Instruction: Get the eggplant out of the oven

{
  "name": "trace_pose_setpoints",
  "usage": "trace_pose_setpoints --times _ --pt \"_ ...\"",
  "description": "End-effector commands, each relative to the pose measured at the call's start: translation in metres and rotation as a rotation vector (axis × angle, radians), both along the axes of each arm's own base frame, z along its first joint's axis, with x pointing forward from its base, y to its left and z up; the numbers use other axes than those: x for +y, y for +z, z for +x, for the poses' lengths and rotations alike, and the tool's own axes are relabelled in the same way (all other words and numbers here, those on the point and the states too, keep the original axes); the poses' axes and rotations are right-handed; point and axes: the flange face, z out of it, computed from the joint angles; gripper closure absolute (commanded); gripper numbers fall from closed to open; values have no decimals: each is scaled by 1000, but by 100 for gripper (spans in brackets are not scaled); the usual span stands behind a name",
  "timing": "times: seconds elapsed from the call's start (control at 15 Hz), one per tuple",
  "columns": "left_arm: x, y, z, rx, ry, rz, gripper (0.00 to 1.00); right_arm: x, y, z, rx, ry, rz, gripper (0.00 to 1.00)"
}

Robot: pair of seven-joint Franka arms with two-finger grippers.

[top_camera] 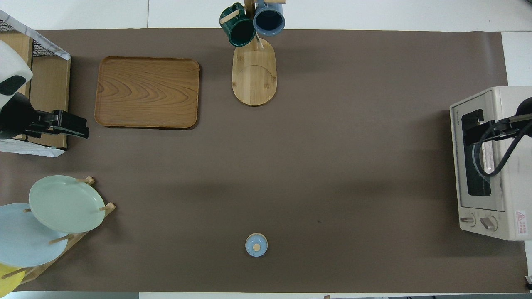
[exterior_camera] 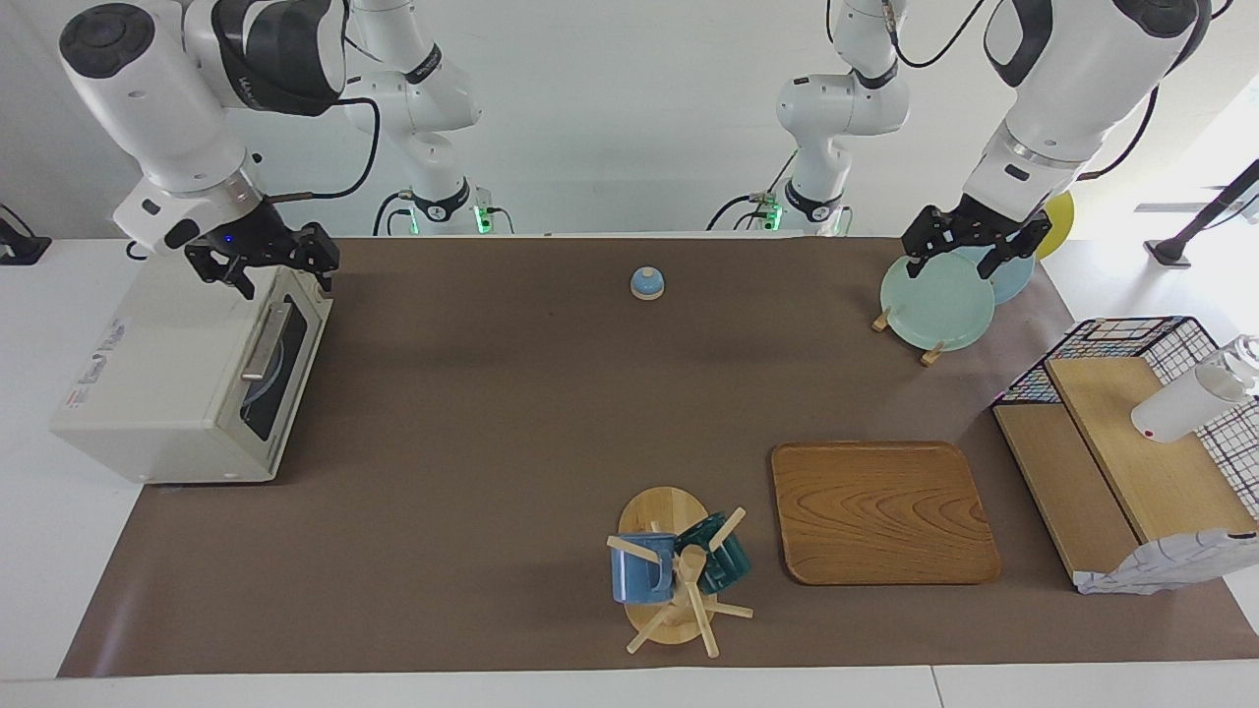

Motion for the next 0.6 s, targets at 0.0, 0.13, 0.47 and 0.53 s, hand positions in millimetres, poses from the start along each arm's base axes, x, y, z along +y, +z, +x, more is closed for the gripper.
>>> trace_pose_setpoints --times 0.0,0.13,0.47,0.53 --pt "5 1 -5 4 0 12 0 0 3 -2 -16 -19 22 0" --pt "5 1 -5 4 0 12 0 0 3 -2 -16 -19 22 0" --pt "5 1 -5 4 0 13 0 -6 2 -4 -11 -16 25 0" --pt "5 1 -5 4 0 12 0 -5 2 -4 -14 -13 23 1"
